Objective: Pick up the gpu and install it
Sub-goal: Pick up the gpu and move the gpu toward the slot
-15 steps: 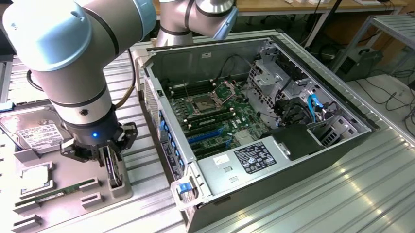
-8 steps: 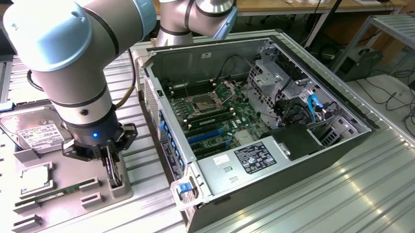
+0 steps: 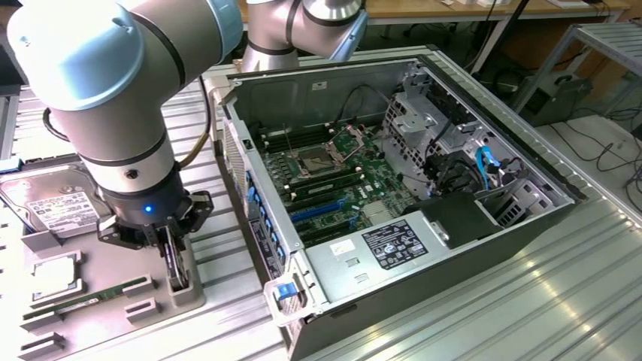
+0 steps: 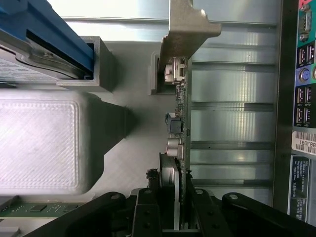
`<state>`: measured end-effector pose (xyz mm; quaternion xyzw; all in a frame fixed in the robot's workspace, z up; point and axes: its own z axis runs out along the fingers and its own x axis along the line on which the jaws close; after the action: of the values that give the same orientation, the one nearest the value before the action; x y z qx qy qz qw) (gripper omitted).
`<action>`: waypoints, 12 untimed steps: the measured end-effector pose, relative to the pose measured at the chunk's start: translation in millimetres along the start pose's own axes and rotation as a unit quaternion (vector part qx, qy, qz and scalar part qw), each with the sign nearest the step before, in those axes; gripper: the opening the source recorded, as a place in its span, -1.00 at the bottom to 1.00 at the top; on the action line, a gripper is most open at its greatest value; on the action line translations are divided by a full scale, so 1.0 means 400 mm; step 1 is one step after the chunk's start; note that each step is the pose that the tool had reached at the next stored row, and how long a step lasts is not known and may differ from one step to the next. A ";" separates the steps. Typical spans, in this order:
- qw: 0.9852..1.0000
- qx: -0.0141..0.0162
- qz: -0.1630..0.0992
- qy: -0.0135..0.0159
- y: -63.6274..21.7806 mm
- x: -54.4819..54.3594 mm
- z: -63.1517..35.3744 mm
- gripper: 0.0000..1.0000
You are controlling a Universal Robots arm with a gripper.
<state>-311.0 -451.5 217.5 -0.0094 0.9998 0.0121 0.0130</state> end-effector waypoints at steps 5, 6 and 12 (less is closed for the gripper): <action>1.000 0.000 0.000 0.000 0.000 0.000 0.000 -0.44; 1.000 0.000 0.000 0.000 0.000 0.000 0.000 -0.44; 1.000 0.000 0.000 0.000 0.000 0.000 0.000 -0.44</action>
<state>-311.0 -451.4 217.4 -0.0094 0.9998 0.0123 0.0132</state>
